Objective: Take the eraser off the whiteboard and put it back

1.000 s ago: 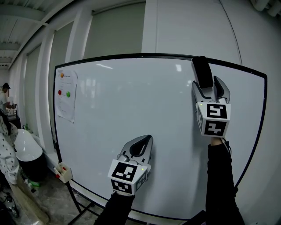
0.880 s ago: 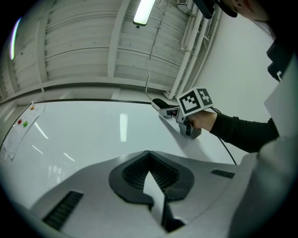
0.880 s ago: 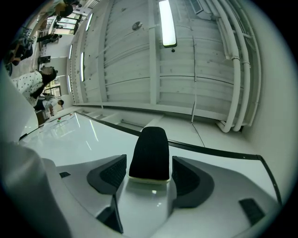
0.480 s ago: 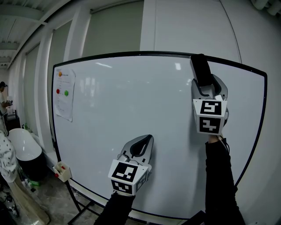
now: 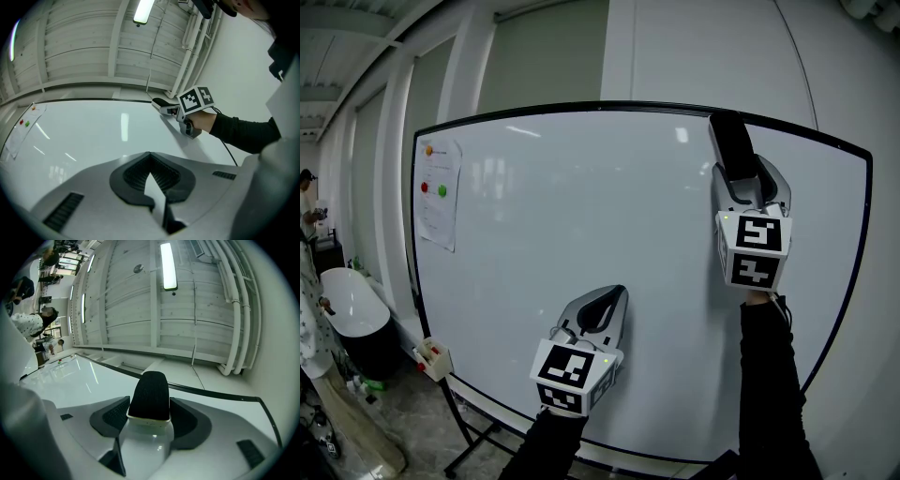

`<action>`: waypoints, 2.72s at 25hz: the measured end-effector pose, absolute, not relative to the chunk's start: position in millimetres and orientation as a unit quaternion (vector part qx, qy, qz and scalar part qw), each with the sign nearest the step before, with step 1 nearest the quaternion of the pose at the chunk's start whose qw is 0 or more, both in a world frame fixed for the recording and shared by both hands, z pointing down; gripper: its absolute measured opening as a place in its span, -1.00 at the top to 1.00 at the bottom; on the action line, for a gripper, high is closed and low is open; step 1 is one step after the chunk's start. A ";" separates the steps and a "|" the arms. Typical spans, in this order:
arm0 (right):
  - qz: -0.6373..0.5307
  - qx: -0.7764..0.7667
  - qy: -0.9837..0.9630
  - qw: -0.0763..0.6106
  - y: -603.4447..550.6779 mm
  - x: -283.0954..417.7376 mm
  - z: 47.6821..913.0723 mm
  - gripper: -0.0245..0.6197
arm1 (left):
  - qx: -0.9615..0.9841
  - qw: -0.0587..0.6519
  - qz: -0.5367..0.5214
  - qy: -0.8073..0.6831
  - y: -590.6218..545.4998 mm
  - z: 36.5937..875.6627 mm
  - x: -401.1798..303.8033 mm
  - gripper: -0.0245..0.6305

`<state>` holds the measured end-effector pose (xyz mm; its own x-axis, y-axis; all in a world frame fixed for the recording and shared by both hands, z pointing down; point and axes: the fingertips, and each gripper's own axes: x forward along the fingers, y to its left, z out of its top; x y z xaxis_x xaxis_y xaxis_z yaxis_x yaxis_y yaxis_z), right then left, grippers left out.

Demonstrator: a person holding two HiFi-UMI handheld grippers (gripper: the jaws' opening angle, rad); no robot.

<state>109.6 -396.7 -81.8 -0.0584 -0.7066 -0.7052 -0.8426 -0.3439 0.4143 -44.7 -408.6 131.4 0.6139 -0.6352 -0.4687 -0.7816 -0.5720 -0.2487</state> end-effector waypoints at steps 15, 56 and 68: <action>0.485 -0.649 0.575 0.114 -317.4 92.7 -56.2 0.07 | -0.872 0.213 0.153 0.413 -402.3 147.1 -45.0 0.91; 0.450 -0.685 0.559 0.126 -256.5 135.2 -38.4 0.06 | -0.887 0.219 0.168 0.371 -368.5 141.8 -18.6 0.91; 0.417 -0.743 0.510 0.117 -231.4 200.7 -30.2 0.06 | -0.910 0.195 0.159 0.330 -362.0 159.6 10.3 0.91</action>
<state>200.7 -231.4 -30.2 0.1318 -0.6605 -0.7392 -0.8553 -0.4527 0.2520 10.3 -362.0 159.6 0.7312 -0.5385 -0.4188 -0.6630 -0.7056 -0.2501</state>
